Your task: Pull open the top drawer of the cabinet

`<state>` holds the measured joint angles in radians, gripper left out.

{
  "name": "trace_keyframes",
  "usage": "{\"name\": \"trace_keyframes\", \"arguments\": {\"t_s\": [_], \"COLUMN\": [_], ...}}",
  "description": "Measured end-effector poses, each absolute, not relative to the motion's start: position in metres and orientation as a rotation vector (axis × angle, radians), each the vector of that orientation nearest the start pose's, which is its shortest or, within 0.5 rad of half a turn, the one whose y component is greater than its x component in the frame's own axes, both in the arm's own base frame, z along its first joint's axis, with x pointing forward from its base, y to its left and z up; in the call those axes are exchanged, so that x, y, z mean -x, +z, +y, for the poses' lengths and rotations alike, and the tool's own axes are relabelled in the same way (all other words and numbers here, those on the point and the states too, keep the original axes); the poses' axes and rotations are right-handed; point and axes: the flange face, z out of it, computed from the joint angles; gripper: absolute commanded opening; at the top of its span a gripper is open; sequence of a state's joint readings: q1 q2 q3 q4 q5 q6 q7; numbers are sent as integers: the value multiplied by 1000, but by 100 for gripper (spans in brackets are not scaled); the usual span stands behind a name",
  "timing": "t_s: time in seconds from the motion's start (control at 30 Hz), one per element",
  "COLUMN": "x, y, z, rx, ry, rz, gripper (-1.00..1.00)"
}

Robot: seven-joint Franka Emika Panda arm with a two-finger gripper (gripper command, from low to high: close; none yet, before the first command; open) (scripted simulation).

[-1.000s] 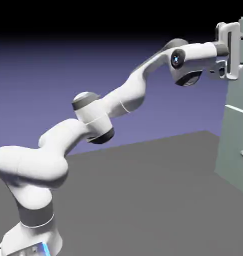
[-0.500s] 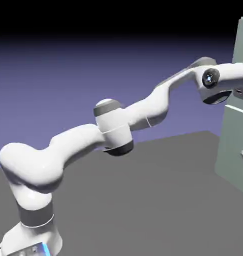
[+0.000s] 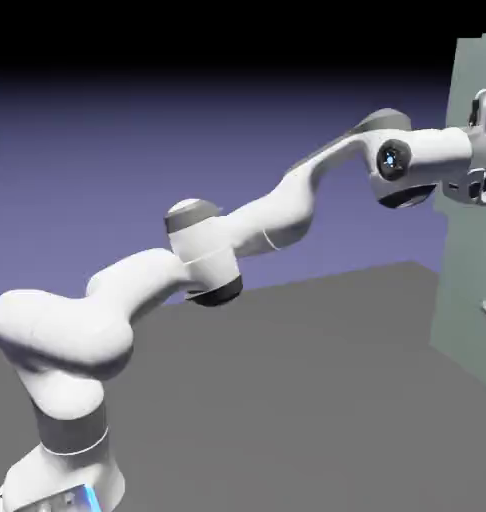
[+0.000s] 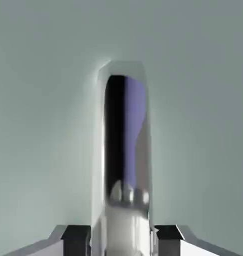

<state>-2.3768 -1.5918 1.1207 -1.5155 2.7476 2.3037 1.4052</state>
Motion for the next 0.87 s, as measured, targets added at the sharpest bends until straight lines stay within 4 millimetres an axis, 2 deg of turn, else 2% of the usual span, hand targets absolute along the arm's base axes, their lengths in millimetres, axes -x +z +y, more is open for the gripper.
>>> {"name": "trace_keyframes", "arguments": {"t_s": [0.37,0.73,0.77,0.83,0.87], "x": [-611,-496,-489,-489,-477], "y": [576,576,576,576,577], "z": [-78,-78,-78,-78,-78], "rx": [614,614,614,614,615], "ry": [-613,-614,-614,-613,-615], "rz": [1479,1479,1479,1482,1482], "gripper": [-100,-100,100,100,100]}}
